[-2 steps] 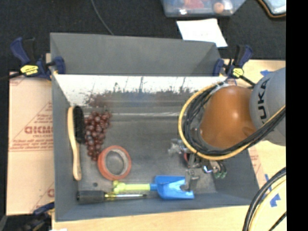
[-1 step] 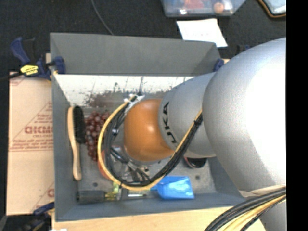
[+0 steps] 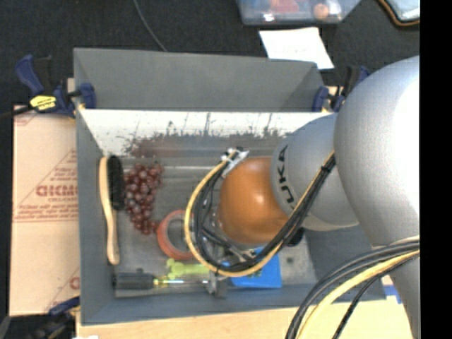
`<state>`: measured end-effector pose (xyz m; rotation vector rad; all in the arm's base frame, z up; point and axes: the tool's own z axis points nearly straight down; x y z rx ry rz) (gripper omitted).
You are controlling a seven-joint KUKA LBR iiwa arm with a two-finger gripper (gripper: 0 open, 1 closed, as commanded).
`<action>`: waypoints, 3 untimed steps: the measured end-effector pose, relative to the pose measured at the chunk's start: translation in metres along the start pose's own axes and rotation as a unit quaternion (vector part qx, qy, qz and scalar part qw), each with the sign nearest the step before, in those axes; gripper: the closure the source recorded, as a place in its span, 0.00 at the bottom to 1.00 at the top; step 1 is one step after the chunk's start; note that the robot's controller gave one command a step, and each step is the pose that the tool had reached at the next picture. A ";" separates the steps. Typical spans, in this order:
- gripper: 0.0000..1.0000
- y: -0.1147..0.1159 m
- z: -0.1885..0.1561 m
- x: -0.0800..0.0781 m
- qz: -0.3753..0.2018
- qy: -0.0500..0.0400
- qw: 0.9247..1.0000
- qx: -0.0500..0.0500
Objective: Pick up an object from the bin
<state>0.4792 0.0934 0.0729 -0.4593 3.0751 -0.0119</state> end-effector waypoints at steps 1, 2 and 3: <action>1.00 0.047 0.004 -0.045 0.225 0.006 0.974 -0.003; 1.00 0.047 0.003 -0.045 0.225 0.006 0.974 -0.003; 1.00 0.046 -0.030 -0.043 0.224 0.011 0.974 -0.002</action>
Offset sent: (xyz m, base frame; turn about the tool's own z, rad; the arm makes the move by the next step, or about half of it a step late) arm 0.0000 0.0000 0.0000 0.0000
